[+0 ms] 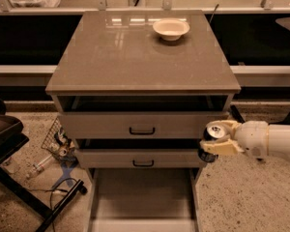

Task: Pick pepsi can from bottom drawer and place on counter

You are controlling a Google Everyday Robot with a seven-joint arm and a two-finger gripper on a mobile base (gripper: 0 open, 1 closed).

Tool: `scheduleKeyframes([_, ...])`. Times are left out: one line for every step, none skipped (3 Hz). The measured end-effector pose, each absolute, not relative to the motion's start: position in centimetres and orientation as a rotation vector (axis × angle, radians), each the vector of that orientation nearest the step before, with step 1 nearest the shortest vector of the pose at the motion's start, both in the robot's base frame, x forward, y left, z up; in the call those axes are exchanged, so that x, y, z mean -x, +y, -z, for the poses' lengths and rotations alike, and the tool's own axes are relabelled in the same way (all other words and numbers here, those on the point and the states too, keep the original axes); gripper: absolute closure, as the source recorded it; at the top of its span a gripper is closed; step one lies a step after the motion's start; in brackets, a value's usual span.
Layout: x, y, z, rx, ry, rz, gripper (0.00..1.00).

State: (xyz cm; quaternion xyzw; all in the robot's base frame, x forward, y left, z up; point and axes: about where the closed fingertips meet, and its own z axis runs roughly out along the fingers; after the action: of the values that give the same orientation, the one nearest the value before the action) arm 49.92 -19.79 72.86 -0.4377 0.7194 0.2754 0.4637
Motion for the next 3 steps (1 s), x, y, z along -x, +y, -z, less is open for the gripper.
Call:
scheduleKeyframes([-51.1,-20.0,-77.7,1.071,1.78,-0.621,1.0])
scheduleKeyframes([-53.1,-19.5,-82.7,1.098,1.78,-0.567,1.0])
scheduleKeyframes([-55.4,-18.6,-86.6,1.134,1.771,-0.527,1.0])
